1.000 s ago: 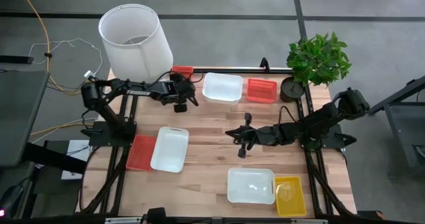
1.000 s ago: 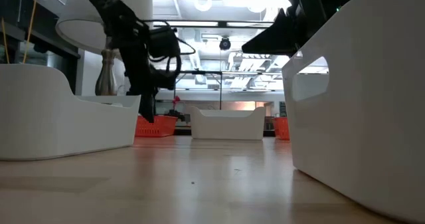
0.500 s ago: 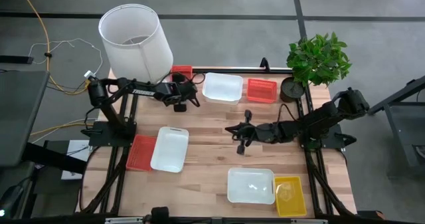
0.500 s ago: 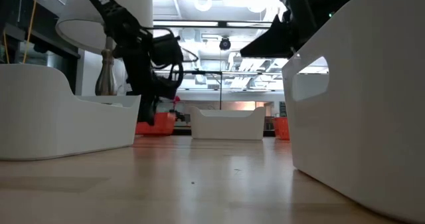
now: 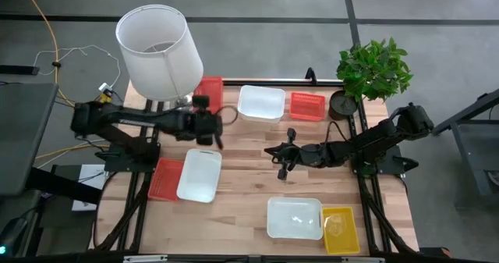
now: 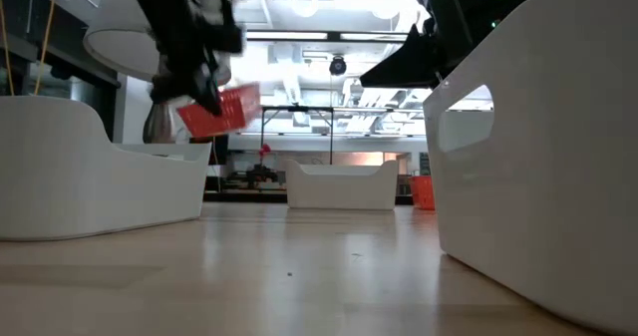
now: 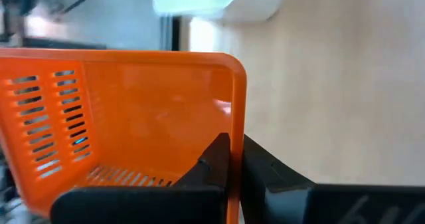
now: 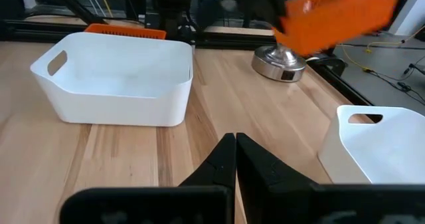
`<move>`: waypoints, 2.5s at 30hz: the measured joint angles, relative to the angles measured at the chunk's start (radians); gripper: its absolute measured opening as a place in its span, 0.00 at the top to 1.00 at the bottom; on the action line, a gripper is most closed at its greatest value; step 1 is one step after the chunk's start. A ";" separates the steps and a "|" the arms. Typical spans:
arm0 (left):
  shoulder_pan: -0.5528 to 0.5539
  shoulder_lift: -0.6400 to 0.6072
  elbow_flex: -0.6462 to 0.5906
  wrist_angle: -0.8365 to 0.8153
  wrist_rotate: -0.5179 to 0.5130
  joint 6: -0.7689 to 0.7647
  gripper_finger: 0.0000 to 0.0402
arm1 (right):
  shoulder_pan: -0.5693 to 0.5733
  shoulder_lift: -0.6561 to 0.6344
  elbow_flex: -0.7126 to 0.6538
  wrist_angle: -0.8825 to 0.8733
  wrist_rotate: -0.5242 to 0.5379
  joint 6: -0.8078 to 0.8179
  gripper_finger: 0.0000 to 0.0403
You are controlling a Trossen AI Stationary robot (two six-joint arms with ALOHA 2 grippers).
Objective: Stack baskets by color
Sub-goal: Stack the top left orange bin on the bottom orange bin
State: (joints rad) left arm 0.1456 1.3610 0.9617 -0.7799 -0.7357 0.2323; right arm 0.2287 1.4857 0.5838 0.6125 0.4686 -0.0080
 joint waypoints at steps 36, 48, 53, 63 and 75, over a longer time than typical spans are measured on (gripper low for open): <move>-0.973 0.333 0.298 -0.791 0.612 -1.230 1.00 | 0.000 0.000 0.000 0.014 -0.007 0.007 1.00; -0.980 0.363 0.283 -0.698 0.591 -1.091 1.00 | 0.000 0.000 0.000 0.004 -0.008 0.007 1.00; -0.995 0.363 0.283 -0.664 0.551 -1.076 1.00 | 0.000 0.000 0.000 0.002 -0.008 0.007 1.00; -1.020 0.363 0.283 -0.627 0.565 -1.105 1.00 | 0.000 0.000 0.000 -0.003 -0.008 0.007 1.00; -1.019 0.363 0.283 -0.574 0.555 -1.122 1.00 | 0.000 0.000 0.000 -0.003 -0.008 0.007 1.00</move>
State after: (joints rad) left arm -0.8738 1.7241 1.2449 -1.3544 -0.1805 -0.8902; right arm 0.2287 1.4853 0.5838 0.6094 0.4603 -0.0006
